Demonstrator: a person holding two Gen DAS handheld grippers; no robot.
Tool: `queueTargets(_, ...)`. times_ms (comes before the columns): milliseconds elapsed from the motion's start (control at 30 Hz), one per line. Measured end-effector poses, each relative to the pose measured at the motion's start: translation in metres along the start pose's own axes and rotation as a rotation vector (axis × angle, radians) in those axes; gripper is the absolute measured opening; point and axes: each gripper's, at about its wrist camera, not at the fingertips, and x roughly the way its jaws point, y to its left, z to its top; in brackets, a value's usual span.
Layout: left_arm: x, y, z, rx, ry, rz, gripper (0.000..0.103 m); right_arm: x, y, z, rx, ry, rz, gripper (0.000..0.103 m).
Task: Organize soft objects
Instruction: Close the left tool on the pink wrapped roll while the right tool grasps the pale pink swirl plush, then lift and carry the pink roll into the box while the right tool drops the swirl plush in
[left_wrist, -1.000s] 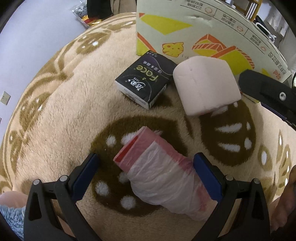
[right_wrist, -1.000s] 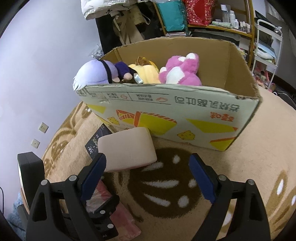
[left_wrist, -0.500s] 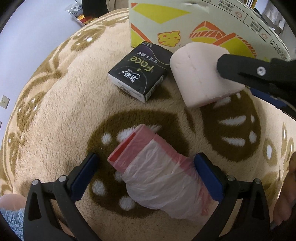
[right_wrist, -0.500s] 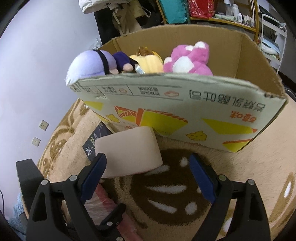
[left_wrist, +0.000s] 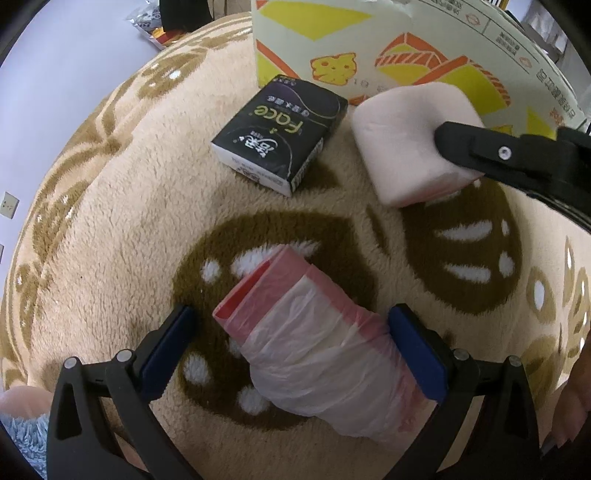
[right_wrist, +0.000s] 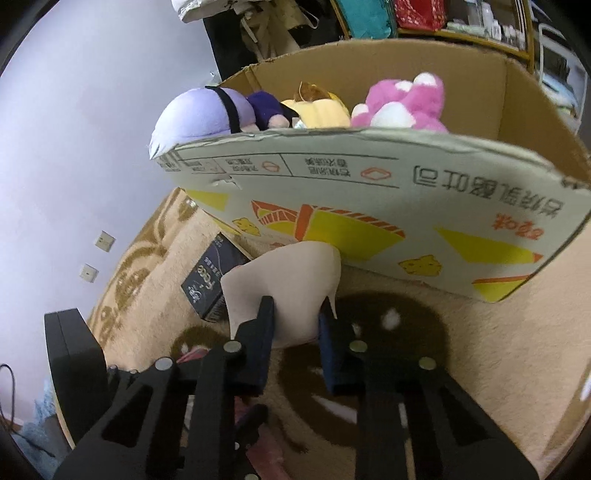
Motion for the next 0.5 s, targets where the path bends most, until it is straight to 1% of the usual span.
queueTargets(100,-0.002,0.000,-0.002,0.007,0.004,-0.001,0.096,-0.006,-0.003,-0.001,0.011,-0.008,-0.023,0.022)
queueTargets(200,-0.007,0.003,-0.005,0.000,-0.006,0.000,0.084,-0.011,-0.009,-0.001,0.013,-0.015,-0.048,0.022)
queueTargets(267,-0.012,0.010,-0.007,-0.018,-0.014,0.002,0.070,-0.014,-0.012,-0.001,0.020,-0.018,-0.055,0.022)
queueTargets(300,-0.014,0.013,-0.007,-0.030,-0.015,0.001,0.067,-0.016,-0.015,-0.001,0.027,-0.020,-0.054,0.022)
queueTargets(333,-0.015,0.017,-0.006,-0.042,-0.017,-0.004,0.061,-0.017,-0.016,-0.002,0.032,-0.021,-0.056,0.022)
queueTargets(433,-0.024,0.023,-0.007,-0.071,-0.041,-0.026,0.051,-0.022,-0.018,-0.003,0.032,-0.028,-0.068,0.022)
queueTargets(500,-0.028,0.024,-0.007,-0.059,-0.060,-0.032,0.047,-0.024,-0.018,-0.004,0.028,-0.031,-0.075,0.022)
